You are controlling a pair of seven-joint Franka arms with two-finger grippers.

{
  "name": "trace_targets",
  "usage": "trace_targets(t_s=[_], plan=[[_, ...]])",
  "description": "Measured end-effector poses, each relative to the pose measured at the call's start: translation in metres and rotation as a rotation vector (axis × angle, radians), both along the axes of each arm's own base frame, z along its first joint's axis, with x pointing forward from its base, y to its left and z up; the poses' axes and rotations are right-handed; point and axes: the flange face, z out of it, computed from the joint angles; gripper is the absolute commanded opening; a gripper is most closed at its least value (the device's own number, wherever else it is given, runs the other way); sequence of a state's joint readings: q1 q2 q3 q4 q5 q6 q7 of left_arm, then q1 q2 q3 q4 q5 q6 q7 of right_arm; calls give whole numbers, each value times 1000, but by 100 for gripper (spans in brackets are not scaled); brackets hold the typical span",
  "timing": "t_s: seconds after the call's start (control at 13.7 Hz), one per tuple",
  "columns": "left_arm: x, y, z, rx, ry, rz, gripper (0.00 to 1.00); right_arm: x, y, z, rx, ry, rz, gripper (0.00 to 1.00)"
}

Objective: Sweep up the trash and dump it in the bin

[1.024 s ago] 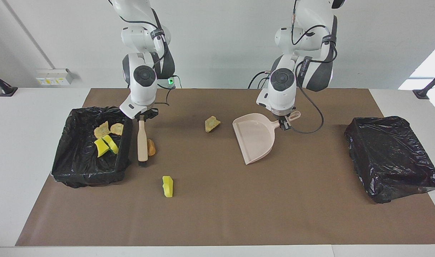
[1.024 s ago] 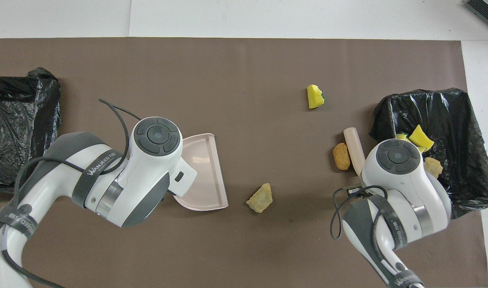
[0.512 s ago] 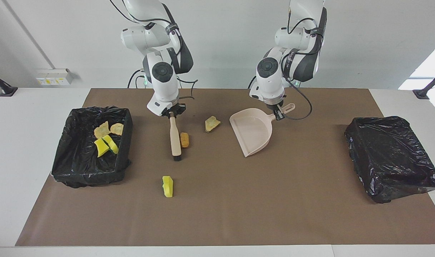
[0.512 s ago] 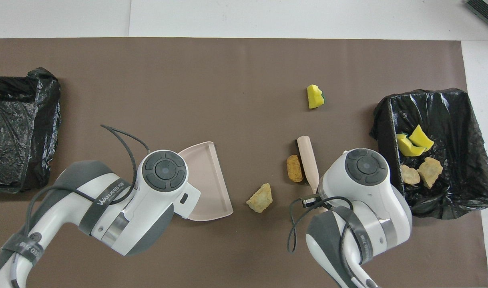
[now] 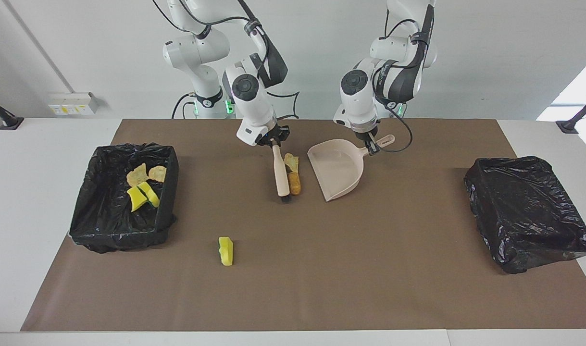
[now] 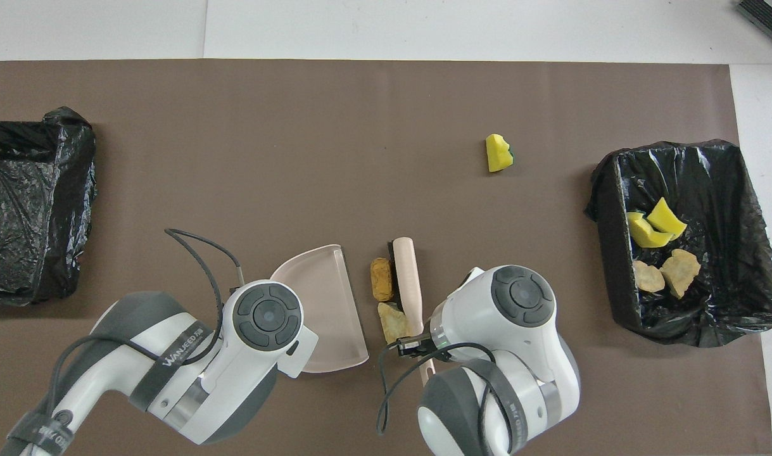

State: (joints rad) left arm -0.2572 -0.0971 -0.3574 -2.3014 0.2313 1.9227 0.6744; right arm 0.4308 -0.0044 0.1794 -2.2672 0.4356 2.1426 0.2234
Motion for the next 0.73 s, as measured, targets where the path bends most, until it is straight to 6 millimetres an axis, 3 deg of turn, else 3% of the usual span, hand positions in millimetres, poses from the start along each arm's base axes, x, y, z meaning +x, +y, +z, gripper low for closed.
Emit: trace_targets(t_s=[0.15, 0.37, 0.51, 0.73], plan=[[-5, 2, -2, 5, 0, -3, 0, -15, 32, 5, 83, 25, -20, 0], [-5, 4, -4, 4, -1, 1, 0, -23, 66, 33, 189, 48, -34, 0], [-3, 7, -5, 2, -2, 7, 0, -17, 60, 45, 191, 70, -15, 0], [1, 13, -6, -8, -10, 18, 0, 16, 15, 56, 89, 42, 29, 0]])
